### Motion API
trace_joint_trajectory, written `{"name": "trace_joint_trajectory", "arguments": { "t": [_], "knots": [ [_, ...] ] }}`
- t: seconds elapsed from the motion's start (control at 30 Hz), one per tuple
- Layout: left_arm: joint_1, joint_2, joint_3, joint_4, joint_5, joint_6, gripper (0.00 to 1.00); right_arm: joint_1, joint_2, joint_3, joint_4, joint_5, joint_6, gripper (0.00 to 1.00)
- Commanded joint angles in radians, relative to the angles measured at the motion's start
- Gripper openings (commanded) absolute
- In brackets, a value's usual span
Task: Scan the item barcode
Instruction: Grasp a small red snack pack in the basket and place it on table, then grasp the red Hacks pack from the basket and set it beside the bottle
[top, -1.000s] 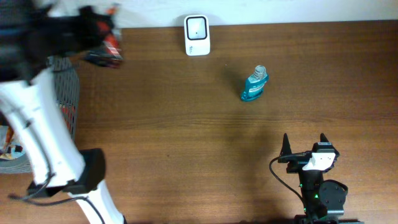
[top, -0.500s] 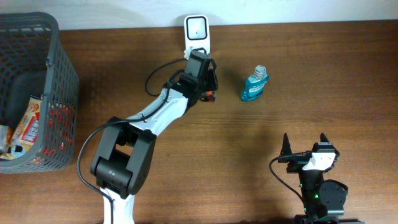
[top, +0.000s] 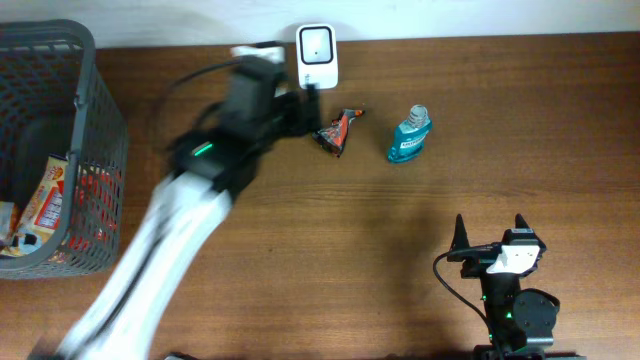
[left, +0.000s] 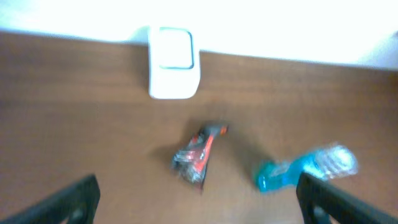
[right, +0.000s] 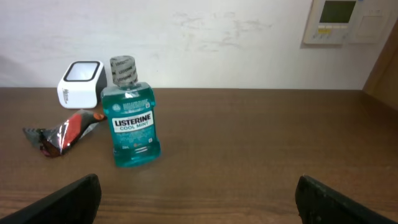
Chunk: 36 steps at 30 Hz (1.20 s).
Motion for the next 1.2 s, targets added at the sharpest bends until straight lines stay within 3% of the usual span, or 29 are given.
{"name": "trace_joint_trajectory", "arguments": {
  "t": [0.0,0.1,0.2,0.3,0.47,0.57,0.83,0.9,1.03,1.17],
  "knots": [
    [0.035,-0.287,0.007,-0.257,-0.051,0.024,0.99,0.008,-0.007,-0.007,-0.007,0.008,-0.006,0.98],
    [0.038,-0.432,0.007,-0.485,-0.124,0.023,0.99,0.008,-0.007,-0.007,-0.007,0.008,-0.006,0.98],
    [0.046,-0.494,0.016,-0.555,-0.028,0.023,0.99,0.008,-0.007,-0.007,-0.007,0.008,-0.006,0.98],
    [0.206,-0.504,0.124,-0.687,-0.006,0.023,0.99,0.008,-0.007,-0.007,-0.007,0.008,-0.006,0.98],
    [0.492,-0.501,0.267,-0.736,-0.007,0.068,0.99,0.008,-0.007,-0.007,-0.007,0.008,-0.006,0.99],
    [0.592,-0.474,0.267,-0.769,-0.007,0.068,0.99,0.008,-0.007,-0.007,-0.007,0.008,-0.006,0.99],
    [0.904,-0.400,0.267,-0.776,0.024,0.060,0.99,0.008,-0.007,-0.007,-0.007,0.008,-0.006,0.99],
    [0.971,-0.391,0.267,-0.776,0.024,-0.024,0.99,0.008,-0.007,-0.007,-0.007,0.008,-0.006,0.99],
    [1.002,-0.298,0.267,-0.707,0.019,-0.071,0.99,0.008,-0.007,-0.007,-0.007,0.008,-0.006,0.98],
    [1.022,-0.127,0.267,-0.543,-0.083,-0.068,1.00,0.008,-0.007,-0.007,-0.007,0.008,-0.006,0.98]
  ]
}}
